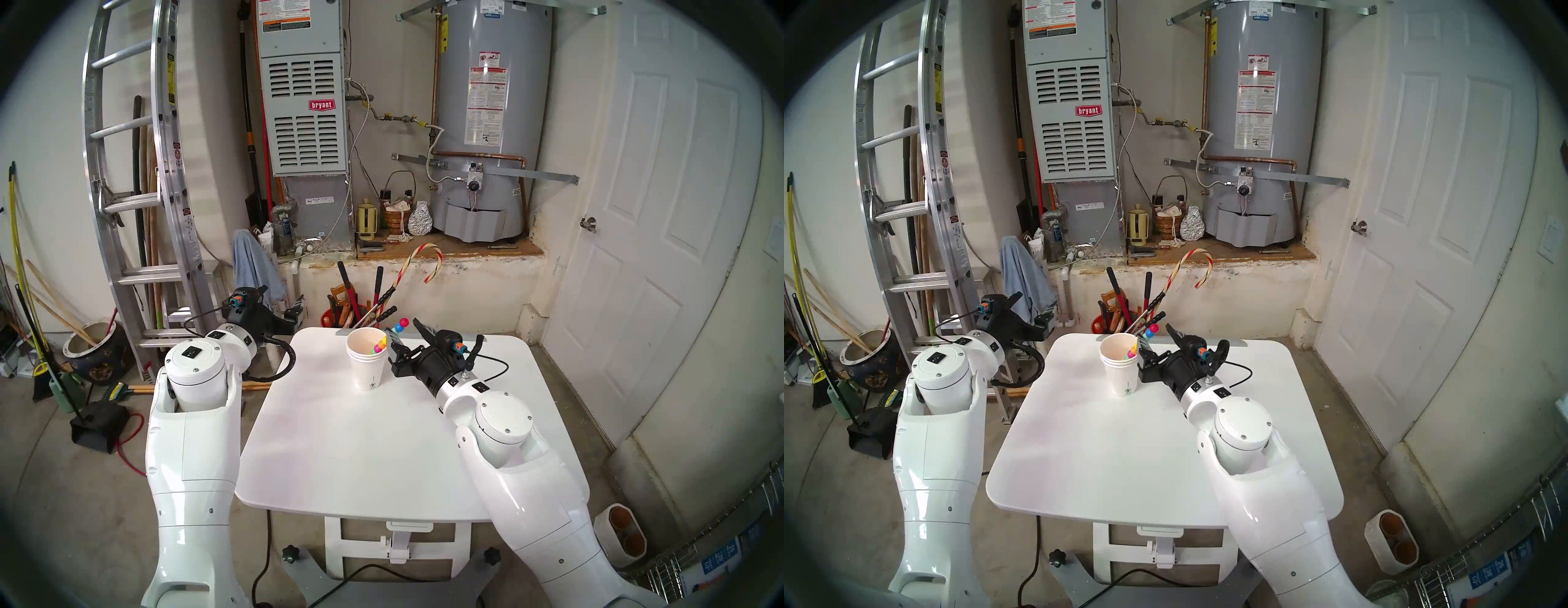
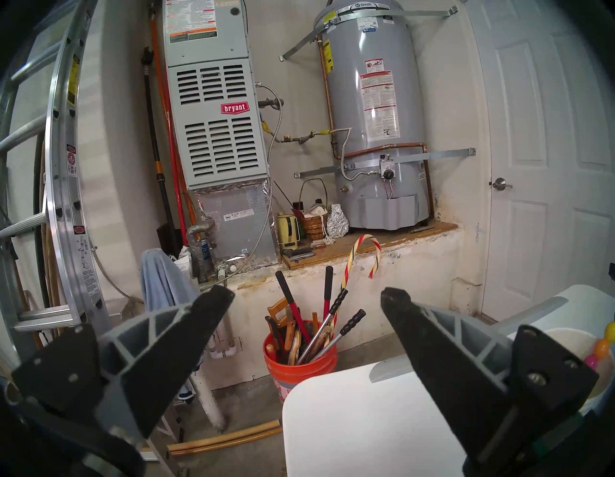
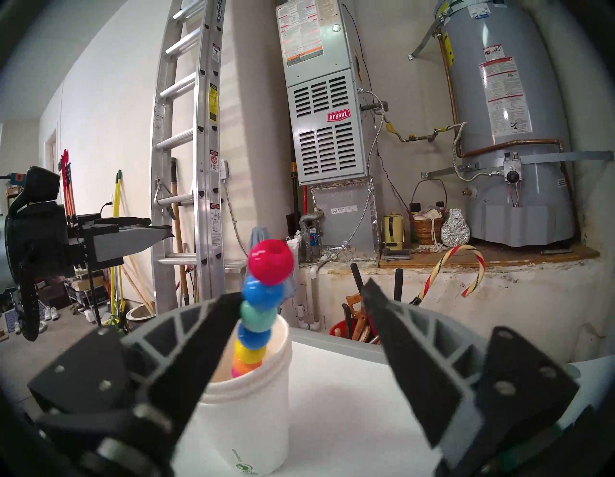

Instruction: Switch the marker to another color

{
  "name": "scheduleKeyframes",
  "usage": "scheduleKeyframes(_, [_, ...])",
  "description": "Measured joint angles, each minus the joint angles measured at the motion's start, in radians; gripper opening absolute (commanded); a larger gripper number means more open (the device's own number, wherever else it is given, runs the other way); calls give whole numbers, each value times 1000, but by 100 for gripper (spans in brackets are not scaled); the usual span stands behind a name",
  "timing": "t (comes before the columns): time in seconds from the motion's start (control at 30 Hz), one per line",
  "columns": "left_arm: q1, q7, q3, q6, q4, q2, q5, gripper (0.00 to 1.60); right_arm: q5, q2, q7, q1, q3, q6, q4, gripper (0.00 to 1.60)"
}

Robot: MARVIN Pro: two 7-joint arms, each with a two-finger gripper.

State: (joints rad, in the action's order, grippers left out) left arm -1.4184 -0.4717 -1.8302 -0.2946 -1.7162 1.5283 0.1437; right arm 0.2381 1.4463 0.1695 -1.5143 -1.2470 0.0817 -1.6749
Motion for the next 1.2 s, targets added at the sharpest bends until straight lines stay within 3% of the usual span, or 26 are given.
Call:
scheduleKeyframes(0.03, [1, 1, 1, 0, 1, 0, 0, 160, 0, 2, -1, 3, 1, -2, 4, 70])
scheduleKeyframes(0.2, [4, 4, 5, 0, 7, -2, 0, 160, 0, 9, -5, 12, 6, -10, 17, 74])
scheduleKeyframes(0.47, [9, 10, 9, 0, 14, -5, 0, 160, 0, 21, -10, 28, 13, -23, 39, 53])
scheduleKeyframes(0.57, [10, 12, 10, 0, 15, -6, 0, 160, 0, 24, -11, 34, 15, -26, 42, 18])
scheduleKeyframes(0.63, [11, 13, 10, 1, 16, -7, -1, 160, 0, 27, -12, 37, 15, -29, 43, 16])
scheduleKeyframes(0.7, [11, 13, 10, 1, 17, -8, -1, 160, 1, 29, -13, 40, 15, -32, 43, 0])
scheduleKeyframes(1.2, [18, 15, 10, 1, 26, -14, -5, 160, 32, 48, -23, 55, -13, -54, 21, 0])
